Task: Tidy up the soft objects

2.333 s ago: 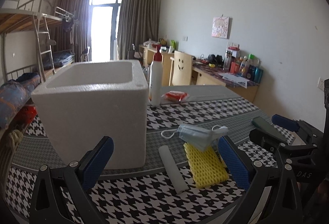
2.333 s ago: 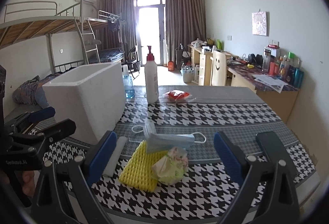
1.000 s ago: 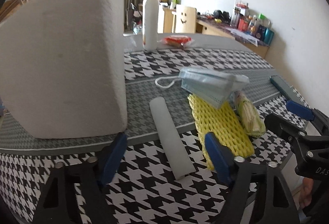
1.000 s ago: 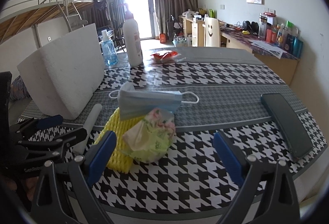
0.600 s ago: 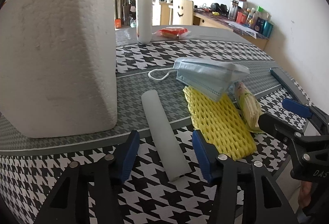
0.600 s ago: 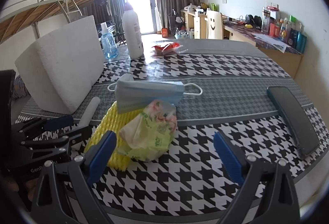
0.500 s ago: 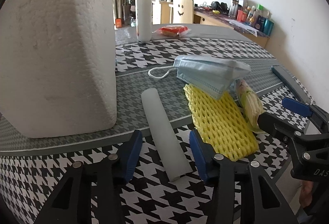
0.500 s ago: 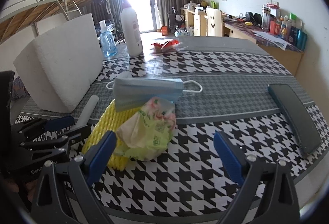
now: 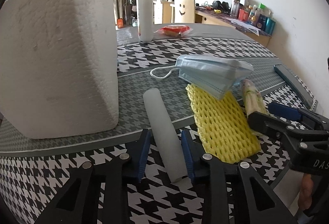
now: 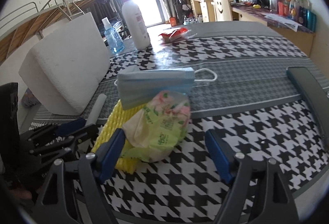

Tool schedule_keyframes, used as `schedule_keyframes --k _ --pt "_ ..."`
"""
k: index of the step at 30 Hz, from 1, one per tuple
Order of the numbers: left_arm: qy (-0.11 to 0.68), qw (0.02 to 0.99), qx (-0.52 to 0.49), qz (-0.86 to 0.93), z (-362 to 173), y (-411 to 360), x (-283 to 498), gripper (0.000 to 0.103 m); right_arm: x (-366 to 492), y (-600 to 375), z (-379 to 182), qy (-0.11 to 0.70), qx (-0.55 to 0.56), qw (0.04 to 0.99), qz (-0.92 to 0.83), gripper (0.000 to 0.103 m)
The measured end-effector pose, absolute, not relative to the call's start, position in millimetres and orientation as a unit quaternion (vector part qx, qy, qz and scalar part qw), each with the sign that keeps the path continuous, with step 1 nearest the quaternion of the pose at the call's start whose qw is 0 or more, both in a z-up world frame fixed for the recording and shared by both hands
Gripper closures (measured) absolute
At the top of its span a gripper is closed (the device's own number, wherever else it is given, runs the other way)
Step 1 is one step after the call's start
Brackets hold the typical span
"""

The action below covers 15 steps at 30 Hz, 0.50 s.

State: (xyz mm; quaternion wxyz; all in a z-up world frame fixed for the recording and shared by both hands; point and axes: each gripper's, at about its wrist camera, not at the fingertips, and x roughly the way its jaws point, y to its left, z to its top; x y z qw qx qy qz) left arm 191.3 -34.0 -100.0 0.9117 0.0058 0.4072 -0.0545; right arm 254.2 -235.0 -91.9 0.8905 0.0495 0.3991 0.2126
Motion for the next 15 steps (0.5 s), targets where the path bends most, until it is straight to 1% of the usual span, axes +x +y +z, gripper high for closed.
schedule_keyframes --k 1,2,3,4,5,8,10,12,14,15 --pt "0.407 0.912 0.006 -0.055 -99.9 -34.1 191.2 0.07 254.1 -231.8 -90.6 0.399 0.049 0.889 0.219 0.02" --pt "0.407 0.912 0.005 -0.054 -99.9 -34.0 191.4 0.071 254.3 -229.8 -90.7 0.399 0.048 0.889 0.22 0.023" --pt "0.407 0.912 0.004 -0.055 -99.8 -33.3 191.4 0.071 255.0 -228.6 -91.4 0.401 0.046 0.888 0.222 0.028" --pt "0.407 0.912 0.003 -0.055 -99.7 -33.1 192.0 0.072 256.4 -227.4 -93.5 0.407 0.046 0.884 0.224 0.041" --pt "0.407 0.912 0.002 -0.055 -99.7 -32.5 192.0 0.072 256.5 -228.1 -93.1 0.405 0.047 0.886 0.22 0.046" --pt "0.407 0.912 0.003 -0.059 -100.2 -33.8 191.8 0.076 255.7 -231.8 -93.6 0.409 0.055 0.883 0.223 0.052" --pt "0.406 0.912 0.004 -0.059 -100.4 -33.4 191.6 0.076 253.4 -232.8 -93.4 0.41 0.051 0.883 0.222 0.056" --pt "0.406 0.912 0.003 -0.059 -100.4 -33.1 191.7 0.077 250.7 -234.3 -92.2 0.409 0.05 0.884 0.22 0.058" --pt "0.406 0.912 0.002 -0.06 -100.1 -33.0 191.1 0.079 249.9 -235.3 -91.7 0.409 0.05 0.885 0.218 0.064" --pt "0.405 0.912 0.002 -0.059 -99.9 -32.6 190.4 0.08 250.1 -235.9 -91.2 0.409 0.05 0.886 0.215 0.064"
